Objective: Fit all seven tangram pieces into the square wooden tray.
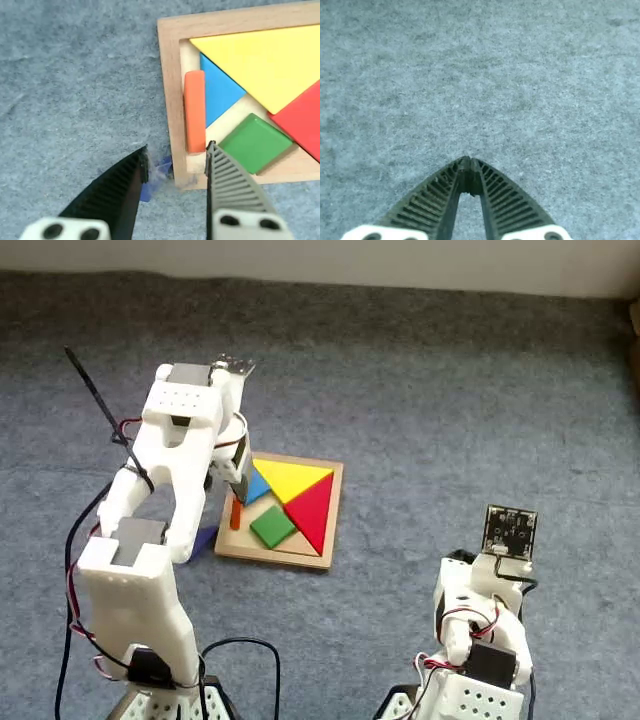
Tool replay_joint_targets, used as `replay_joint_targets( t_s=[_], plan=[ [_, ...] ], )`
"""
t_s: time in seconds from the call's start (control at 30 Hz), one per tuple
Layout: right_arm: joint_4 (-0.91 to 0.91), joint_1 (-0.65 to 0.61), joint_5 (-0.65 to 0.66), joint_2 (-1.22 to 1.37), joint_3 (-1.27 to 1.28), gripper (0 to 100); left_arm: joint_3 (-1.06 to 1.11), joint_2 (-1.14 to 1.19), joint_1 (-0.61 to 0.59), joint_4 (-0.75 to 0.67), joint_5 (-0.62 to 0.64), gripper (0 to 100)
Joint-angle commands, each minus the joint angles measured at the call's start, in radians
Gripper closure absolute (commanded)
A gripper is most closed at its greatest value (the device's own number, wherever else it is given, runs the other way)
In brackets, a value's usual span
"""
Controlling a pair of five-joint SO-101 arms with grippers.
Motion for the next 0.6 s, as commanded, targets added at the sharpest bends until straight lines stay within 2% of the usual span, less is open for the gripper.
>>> replay_joint_targets(
  t_s=[0.0, 0.2, 0.4, 0.57],
  plan=[
    [-0.021, 0.013, -0.008, -0.015, 0.110, 99.2, -0.045, -0.058, -0.019, 0.011, 0.014, 80],
    [-0.021, 0.012, -0.008, -0.015, 0.110, 99.2, -0.033, -0.056, -0.051, 0.009, 0.009, 80],
    [-0.021, 0.012, -0.008, -0.015, 0.110, 99.2, 0.077, -0.058, -0.050, -0.109, 0.009, 80],
    [-0.021, 0.012, -0.008, -0.015, 0.110, 99.2, 0.085, -0.068, -0.050, -0.118, 0.009, 80]
  ],
)
